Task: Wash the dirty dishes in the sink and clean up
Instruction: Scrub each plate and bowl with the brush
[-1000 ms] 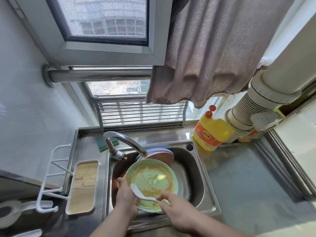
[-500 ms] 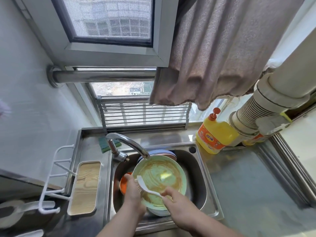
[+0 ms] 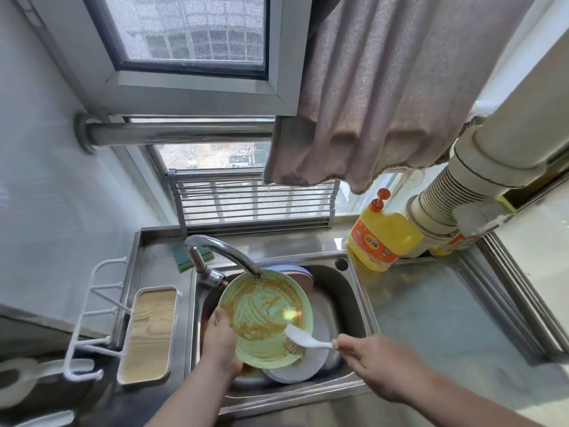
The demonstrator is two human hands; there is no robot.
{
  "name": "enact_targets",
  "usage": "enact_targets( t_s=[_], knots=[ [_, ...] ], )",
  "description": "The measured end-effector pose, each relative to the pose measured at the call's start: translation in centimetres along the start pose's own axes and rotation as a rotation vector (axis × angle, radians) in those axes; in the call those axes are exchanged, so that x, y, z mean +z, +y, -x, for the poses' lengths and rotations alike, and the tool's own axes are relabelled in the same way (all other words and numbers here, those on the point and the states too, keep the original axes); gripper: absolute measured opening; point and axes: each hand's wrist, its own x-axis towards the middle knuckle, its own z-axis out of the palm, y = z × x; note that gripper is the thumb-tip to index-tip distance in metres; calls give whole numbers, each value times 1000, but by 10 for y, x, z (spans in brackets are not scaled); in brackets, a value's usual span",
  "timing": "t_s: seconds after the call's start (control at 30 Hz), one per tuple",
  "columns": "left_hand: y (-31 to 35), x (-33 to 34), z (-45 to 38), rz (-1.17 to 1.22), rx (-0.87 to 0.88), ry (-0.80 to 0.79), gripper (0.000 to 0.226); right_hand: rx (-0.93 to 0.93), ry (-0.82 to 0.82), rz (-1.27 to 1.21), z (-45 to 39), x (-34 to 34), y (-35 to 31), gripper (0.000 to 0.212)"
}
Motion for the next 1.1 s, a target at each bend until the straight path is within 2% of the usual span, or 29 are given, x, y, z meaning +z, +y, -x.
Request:
enact_targets(
  t_s=[0.1,0.23,0.43,0.63,0.87,1.03,1.1],
  knots=[
    [2,6,5,32,29,12,37,-2,22,-34,-8,4,-10,23],
    [-2,9,7,50,64,56,39,-119,-37,-131,0,31,-59,27],
    [-2,-15,-9,-51,44,19,41,19,63,-14,-10,19,14,25],
    [4,-12,-4,-100,111,70,46,-31,15,-68,-7,40,-23,25],
    [-12,-12,2,-211,21,46,46,52,171,113,-46,13,-19,26],
    [3,-4,7,-249,164,180,44,52,63,-36,-11,60,-29,27],
    [-3,-9,1,-271,156,208,44,26,31,-43,-5,64,-31,29]
  ],
)
